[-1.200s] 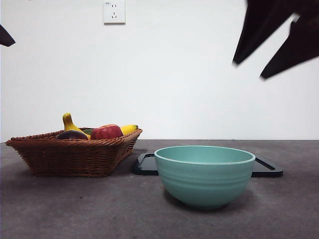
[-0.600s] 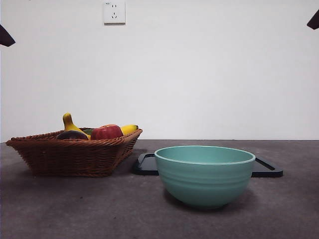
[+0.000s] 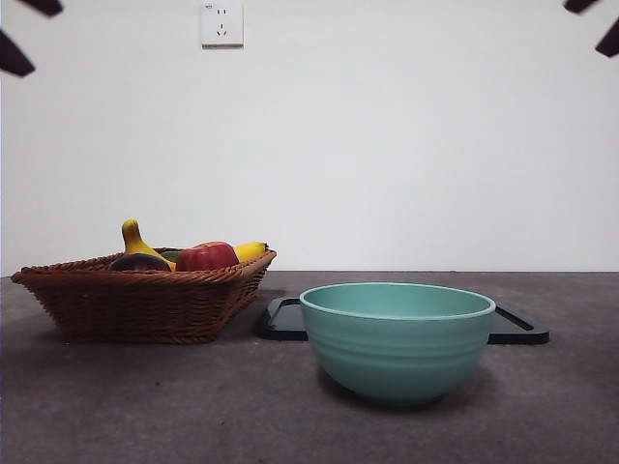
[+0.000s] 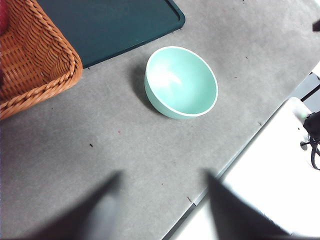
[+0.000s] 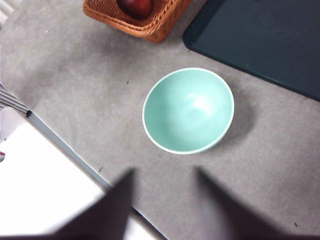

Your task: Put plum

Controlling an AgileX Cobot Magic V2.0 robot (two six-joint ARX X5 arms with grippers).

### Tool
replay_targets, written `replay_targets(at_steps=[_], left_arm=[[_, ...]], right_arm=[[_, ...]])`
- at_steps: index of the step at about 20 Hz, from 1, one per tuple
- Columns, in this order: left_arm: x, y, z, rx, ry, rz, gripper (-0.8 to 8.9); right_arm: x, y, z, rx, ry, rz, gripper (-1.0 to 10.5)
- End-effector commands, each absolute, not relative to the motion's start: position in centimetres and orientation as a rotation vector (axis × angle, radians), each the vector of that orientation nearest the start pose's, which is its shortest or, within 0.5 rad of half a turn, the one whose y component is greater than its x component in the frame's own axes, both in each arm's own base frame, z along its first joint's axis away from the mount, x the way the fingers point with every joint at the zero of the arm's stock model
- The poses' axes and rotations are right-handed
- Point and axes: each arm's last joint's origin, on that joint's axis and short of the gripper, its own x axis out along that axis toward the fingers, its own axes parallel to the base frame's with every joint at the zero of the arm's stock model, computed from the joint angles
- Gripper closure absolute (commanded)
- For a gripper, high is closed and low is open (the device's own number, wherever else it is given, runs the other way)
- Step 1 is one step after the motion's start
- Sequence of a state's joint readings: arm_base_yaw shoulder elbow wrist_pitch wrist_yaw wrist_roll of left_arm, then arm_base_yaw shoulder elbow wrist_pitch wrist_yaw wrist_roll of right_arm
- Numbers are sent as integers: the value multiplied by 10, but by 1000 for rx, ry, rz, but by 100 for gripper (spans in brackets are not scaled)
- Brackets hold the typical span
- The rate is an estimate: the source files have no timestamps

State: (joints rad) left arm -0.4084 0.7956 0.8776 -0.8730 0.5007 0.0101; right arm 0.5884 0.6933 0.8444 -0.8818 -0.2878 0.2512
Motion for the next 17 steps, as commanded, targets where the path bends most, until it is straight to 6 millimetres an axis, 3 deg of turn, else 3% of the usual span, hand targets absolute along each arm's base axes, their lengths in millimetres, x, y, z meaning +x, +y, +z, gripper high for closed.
replay_targets(at_steps=[1, 17], left_arm=[[124, -70, 309, -22, 800, -878, 805], [124, -70, 309, -22, 800, -878, 805]], right_arm=[[96, 75, 309, 110, 829, 748, 942], [97, 76, 311, 113, 811, 749, 942]])
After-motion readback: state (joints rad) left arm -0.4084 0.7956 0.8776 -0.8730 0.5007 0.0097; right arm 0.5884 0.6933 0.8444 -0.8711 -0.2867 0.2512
